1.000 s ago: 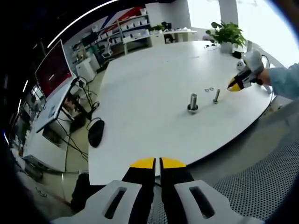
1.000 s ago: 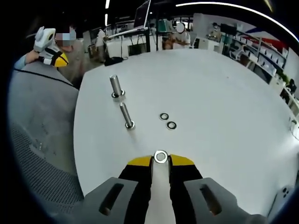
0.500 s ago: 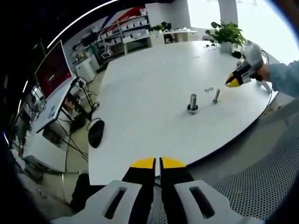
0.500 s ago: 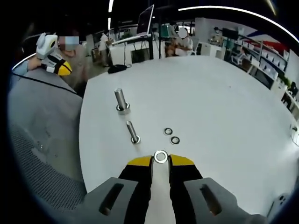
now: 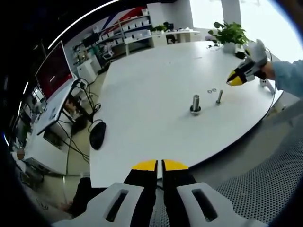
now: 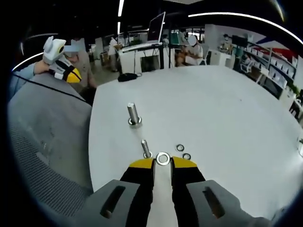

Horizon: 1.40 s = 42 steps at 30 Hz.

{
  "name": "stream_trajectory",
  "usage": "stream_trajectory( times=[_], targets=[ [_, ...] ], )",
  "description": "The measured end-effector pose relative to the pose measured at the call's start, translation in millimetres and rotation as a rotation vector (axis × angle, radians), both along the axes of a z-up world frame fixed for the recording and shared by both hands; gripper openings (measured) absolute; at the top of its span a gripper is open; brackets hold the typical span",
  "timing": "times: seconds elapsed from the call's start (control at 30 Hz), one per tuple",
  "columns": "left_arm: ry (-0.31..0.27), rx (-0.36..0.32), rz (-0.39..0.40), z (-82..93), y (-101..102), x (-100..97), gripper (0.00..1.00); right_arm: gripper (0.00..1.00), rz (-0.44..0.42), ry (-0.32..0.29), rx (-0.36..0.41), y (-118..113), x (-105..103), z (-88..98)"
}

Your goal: Place the washer onto the threaded stud by aligning its center hole with the stud, sliding it down to the base, and recovering from edge contact or off-axis alignment until the washer reaches the visible bottom stop.

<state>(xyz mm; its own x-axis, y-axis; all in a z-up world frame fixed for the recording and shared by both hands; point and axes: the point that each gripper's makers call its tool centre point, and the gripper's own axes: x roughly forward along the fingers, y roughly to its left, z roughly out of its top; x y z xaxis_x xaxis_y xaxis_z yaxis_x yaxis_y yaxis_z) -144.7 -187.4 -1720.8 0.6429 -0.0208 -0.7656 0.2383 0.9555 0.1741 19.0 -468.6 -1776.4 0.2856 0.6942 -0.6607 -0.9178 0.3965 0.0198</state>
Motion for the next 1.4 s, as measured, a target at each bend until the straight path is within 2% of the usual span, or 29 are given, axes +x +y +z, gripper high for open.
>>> stream_trajectory(
  times=[0.77,1.2,1.4],
  targets=[
    [0.000,0.001,0.001,-0.5,0.7,0.1,0.01,0.15,0.112,-0.023,0.016,33.9,-13.2,16.5],
    [0.013,0.006,0.002,-2.0,1.1,-1.2,0.01,0.15,0.176,-0.025,0.004,52.7,-24.5,13.8],
    [0.013,0.004,0.003,-2.0,1.2,-1.0,0.01,0.15,0.176,-0.024,-0.018,50.6,-26.5,5.8]
  ],
)
